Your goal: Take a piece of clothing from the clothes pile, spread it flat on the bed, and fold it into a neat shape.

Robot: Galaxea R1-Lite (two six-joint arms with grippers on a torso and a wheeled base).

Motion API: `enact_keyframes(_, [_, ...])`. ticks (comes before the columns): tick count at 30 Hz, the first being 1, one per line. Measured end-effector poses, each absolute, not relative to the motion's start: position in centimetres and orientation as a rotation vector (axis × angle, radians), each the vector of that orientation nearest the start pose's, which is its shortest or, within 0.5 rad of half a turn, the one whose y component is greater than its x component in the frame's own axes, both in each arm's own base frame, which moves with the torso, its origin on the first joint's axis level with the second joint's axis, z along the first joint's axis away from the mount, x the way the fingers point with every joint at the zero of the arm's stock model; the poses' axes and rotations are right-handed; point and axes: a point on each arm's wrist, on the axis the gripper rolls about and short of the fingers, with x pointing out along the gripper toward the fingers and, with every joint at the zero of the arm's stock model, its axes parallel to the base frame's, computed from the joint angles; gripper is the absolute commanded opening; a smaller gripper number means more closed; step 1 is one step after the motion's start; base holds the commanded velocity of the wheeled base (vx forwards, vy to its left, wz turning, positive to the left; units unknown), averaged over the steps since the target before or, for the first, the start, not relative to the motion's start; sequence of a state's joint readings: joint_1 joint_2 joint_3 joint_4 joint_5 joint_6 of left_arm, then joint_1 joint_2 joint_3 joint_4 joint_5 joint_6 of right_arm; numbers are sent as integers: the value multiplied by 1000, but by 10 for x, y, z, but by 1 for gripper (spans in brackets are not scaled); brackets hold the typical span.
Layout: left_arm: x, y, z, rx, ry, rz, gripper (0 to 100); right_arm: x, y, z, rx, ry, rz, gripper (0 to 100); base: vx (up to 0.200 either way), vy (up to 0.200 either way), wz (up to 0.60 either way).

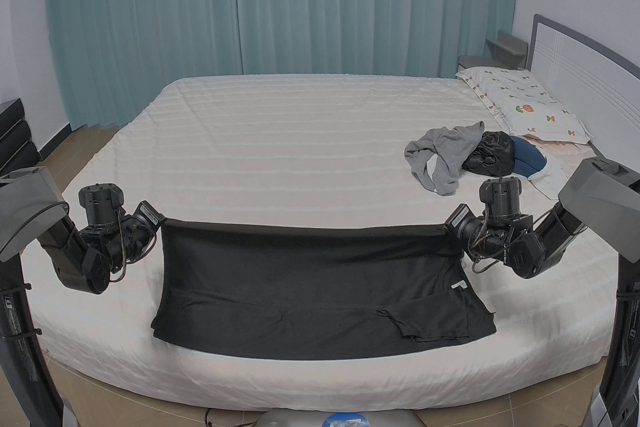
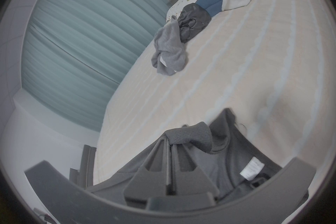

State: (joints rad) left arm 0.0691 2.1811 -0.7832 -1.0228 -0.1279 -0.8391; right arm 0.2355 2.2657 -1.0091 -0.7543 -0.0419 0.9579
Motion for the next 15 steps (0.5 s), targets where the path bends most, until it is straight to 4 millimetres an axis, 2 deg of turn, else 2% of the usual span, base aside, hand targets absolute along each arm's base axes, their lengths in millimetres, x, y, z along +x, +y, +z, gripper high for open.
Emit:
enact_keyframes(9, [344,23,23,-806,511,120,0,357,87,13,741,665,-51,0,0,0,0])
enact_keyframes(15, [328,21,3,-750,610,124,0,342,86,-1,719,757,-13,0,0,0,0])
